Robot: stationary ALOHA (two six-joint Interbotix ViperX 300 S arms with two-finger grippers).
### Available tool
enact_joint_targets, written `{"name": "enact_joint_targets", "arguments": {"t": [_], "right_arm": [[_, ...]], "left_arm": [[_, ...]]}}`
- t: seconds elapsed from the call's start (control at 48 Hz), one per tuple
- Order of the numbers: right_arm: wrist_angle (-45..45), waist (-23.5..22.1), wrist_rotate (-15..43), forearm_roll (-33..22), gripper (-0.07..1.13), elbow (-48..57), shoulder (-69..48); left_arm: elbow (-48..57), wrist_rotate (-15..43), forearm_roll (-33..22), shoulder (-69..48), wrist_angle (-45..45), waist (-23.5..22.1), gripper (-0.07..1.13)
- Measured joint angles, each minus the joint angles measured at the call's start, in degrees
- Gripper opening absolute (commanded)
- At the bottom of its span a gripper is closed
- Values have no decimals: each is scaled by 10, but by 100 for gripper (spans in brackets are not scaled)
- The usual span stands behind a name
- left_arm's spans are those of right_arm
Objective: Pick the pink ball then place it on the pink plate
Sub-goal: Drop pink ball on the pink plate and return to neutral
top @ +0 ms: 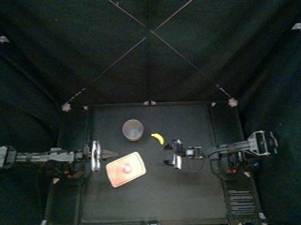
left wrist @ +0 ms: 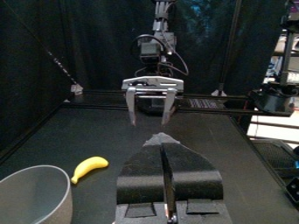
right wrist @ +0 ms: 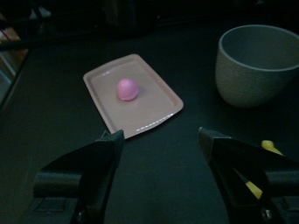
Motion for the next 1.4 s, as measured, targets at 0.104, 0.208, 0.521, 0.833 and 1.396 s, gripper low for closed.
{"name": "enact_joint_targets", "arguments": {"t": [0.104,0.208,0.521,0.833,1.396], "right_arm": [[1,-6,1,7,99,42,-61],[6,-11,1,8,99,87,-127],[25,-12,2,9,99,154,-265],[51,-13,3,15,99,160,-280],[78,-13,3,33,99,161,-280]], "left_arm": [[1,0,0,0,0,0,1],[4,1,0,0,0,0,1],[7,0,-1,0,0,2,1],[9,-1,-2,-1,0,2,1],[11,-1,-8,0,0,2,1]]}}
